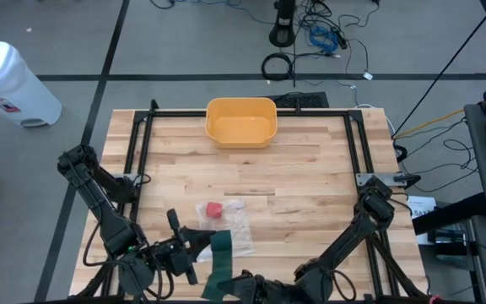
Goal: Roll bandage
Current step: Roll the green bandage
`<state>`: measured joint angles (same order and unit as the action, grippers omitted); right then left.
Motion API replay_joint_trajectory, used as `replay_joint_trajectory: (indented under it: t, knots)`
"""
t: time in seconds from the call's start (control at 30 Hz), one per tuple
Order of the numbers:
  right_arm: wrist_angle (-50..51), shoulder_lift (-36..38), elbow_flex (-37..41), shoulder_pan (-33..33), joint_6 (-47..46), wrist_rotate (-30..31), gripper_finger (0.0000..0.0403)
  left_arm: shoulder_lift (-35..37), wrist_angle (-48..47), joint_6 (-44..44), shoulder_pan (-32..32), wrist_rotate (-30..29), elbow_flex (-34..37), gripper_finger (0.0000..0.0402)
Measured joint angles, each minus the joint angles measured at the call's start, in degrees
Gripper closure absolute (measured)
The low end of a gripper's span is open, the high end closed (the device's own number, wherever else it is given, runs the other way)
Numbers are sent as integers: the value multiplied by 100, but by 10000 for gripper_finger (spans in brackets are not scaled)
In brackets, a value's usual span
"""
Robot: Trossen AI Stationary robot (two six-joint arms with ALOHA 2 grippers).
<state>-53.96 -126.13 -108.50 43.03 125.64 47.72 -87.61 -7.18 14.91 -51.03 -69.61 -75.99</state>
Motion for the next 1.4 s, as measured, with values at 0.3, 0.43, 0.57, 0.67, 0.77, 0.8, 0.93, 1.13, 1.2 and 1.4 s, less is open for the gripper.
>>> replay_joint_trajectory:
  t: [0.3, 0.43, 0.57, 0.67, 0.77, 0.8, 0.93, 1.13, 1.2, 1.4]
  knots:
    - [642, 2, -836, -34, -2, 25, 403, -1, -116, 44, -11, 625, 0, 357]
    - [638, 2, -1026, -76, -2, 35, 403, -1, -130, 47, -11, 808, 0, 357]
    - [634, 2, -1091, -147, -2, 42, 403, -1, -129, 51, -11, 989, 0, 357]
    - [637, 2, -1091, -217, -2, 42, 403, -1, -131, 68, -11, 1100, 0, 357]
    - [643, 2, -1091, -290, -39, 61, 403, -1, -131, 73, -11, 1121, 0, 357]
    - [662, 2, -1091, -314, -75, 79, 403, -1, -131, 76, -11, 1168, 0, 357]
    - [657, 2, -1091, -405, -196, 255, 403, -1, -129, 114, -15, 1374, 0, 357]
    - [549, 2, -1091, -498, -219, 628, 403, -1, -106, 236, -161, 1323, 0, 357]
    - [439, 2, -1091, -505, -219, 736, 403, -1, -105, 240, -220, 1120, 0, 357]
    - [273, 2, -1091, -503, -219, 810, 403, -1, -107, 259, -323, 836, 0, 357]
